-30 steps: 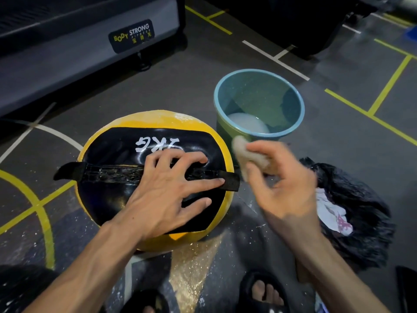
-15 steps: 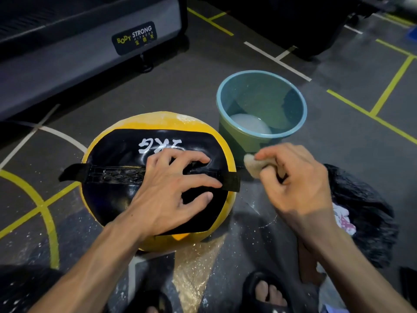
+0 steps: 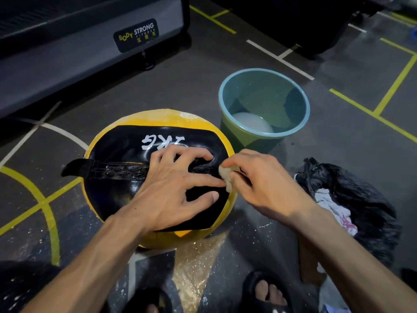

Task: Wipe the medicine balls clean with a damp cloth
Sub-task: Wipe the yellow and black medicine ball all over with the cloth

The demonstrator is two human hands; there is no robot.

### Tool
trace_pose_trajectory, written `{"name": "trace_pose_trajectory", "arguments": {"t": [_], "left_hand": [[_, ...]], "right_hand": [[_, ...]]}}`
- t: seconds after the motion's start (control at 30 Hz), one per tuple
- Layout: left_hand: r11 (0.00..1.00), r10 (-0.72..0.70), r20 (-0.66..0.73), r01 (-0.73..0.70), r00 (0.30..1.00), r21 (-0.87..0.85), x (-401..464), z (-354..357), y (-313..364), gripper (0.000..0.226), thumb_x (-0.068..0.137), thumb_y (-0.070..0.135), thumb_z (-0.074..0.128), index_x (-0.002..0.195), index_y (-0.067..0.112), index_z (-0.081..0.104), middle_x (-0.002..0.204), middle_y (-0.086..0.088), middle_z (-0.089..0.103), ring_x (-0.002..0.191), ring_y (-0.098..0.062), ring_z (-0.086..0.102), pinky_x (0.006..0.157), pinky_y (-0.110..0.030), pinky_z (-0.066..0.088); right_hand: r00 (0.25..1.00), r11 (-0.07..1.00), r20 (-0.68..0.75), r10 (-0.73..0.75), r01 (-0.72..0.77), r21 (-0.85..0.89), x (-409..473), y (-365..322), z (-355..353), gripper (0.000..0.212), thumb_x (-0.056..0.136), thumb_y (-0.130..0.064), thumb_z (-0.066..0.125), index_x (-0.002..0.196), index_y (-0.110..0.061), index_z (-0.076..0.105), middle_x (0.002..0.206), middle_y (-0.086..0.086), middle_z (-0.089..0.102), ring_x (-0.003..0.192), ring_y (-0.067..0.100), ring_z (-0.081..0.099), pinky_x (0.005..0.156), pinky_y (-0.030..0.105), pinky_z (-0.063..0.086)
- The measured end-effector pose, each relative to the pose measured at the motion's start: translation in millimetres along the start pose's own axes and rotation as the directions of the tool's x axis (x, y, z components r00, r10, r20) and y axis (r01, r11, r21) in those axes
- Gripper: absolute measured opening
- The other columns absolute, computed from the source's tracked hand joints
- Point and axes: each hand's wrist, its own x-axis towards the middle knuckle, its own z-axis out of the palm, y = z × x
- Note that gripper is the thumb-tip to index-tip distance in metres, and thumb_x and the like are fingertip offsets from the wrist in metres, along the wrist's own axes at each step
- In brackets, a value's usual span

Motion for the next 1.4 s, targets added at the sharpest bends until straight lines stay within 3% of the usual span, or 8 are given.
{"name": "trace_pose_trajectory", "arguments": {"t": [0.1,0.27,0.47,0.67,0.9,1.03,1.2,1.4], "left_hand": [[1.000,-0.010,-0.013,0.009,1.000,-0.018,-0.2,0.0,0.5,0.030,0.094,0.065,0.045,0.115,0.064,0.066,0.148,0.024,0.039,0.132,-0.018,0.032,0.110,-0.035,0.011],[0.999,-0.010,0.021,0.009,1.000,0.035,0.4,1.4,2.7,0.031,0.094,0.064,0.044,0.117,0.064,0.064,0.150,0.021,0.038,0.134,-0.023,0.032,0.110,-0.041,0.014],[0.998,-0.022,0.025,0.023,0.999,-0.052,1.8,-0.3,2.9,0.029,0.093,0.066,0.044,0.104,0.061,0.070,0.149,0.024,0.039,0.135,-0.019,0.030,0.111,-0.039,0.013],[0.986,-0.040,0.004,0.040,0.999,-0.160,3.8,-0.6,5.8,0.032,0.089,0.062,0.046,0.085,0.049,0.075,0.145,0.031,0.041,0.133,-0.010,0.027,0.111,-0.034,0.009],[0.979,-0.053,-0.002,0.052,0.999,-0.198,1.8,-1.0,5.2,0.029,0.084,0.056,0.049,0.073,0.041,0.071,0.142,0.032,0.045,0.130,-0.005,0.028,0.109,-0.031,0.010],[0.974,-0.053,-0.009,0.050,0.999,-0.220,-0.2,1.1,6.5,0.030,0.083,0.054,0.049,0.069,0.038,0.070,0.140,0.031,0.047,0.129,-0.005,0.029,0.109,-0.030,0.010],[0.969,-0.059,-0.008,0.056,0.998,-0.240,-1.4,0.0,7.0,0.027,0.082,0.053,0.049,0.064,0.038,0.064,0.140,0.030,0.049,0.128,-0.006,0.031,0.109,-0.028,0.008],[0.966,-0.050,0.001,0.049,0.999,-0.252,2.2,0.1,8.9,0.025,0.082,0.051,0.049,0.062,0.039,0.059,0.138,0.030,0.050,0.126,-0.003,0.030,0.108,-0.026,0.008]], "right_hand": [[0.997,0.997,0.018,0.072,-0.071,-0.015,-3.4,5.3,-0.8,0.033,0.084,-0.028,0.048,0.105,-0.020,0.073,0.094,-0.005,0.063,0.090,0.023,0.063,0.080,0.040,0.051],[0.971,0.993,-0.225,0.076,-0.053,0.103,-10.2,-6.0,-6.9,0.022,0.088,-0.029,0.053,0.096,-0.023,0.073,0.088,-0.010,0.063,0.078,0.008,0.056,0.075,0.023,0.042],[0.999,1.000,-0.032,0.015,-0.015,-0.007,7.5,-6.6,6.3,0.016,0.094,-0.031,0.064,0.103,-0.018,0.069,0.097,0.001,0.066,0.092,0.025,0.062,0.082,0.044,0.051],[0.995,0.995,0.047,0.092,-0.090,-0.045,-3.8,-4.7,17.5,0.018,0.086,-0.034,0.063,0.078,-0.019,0.060,0.075,-0.001,0.060,0.077,0.032,0.061,0.066,0.036,0.046],[0.961,0.971,-0.174,0.214,-0.189,0.149,-5.3,-7.3,8.9,0.016,0.082,-0.036,0.066,0.074,-0.023,0.066,0.062,-0.002,0.065,0.063,0.020,0.062,0.060,0.032,0.050],[0.959,0.957,-0.052,0.279,-0.273,0.097,1.3,-12.3,17.2,0.017,0.081,-0.033,0.064,0.073,-0.018,0.062,0.064,0.002,0.065,0.069,0.028,0.062,0.062,0.033,0.050],[0.932,0.915,0.028,0.361,-0.360,0.182,3.2,-11.8,14.4,0.015,0.078,-0.027,0.066,0.066,-0.018,0.067,0.055,0.000,0.063,0.059,0.020,0.063,0.050,0.025,0.043],[0.877,0.864,-0.096,0.471,-0.437,0.250,16.8,-7.5,12.9,0.015,0.078,-0.026,0.068,0.069,-0.015,0.070,0.068,0.003,0.068,0.079,0.027,0.063,0.067,0.034,0.053]]}}
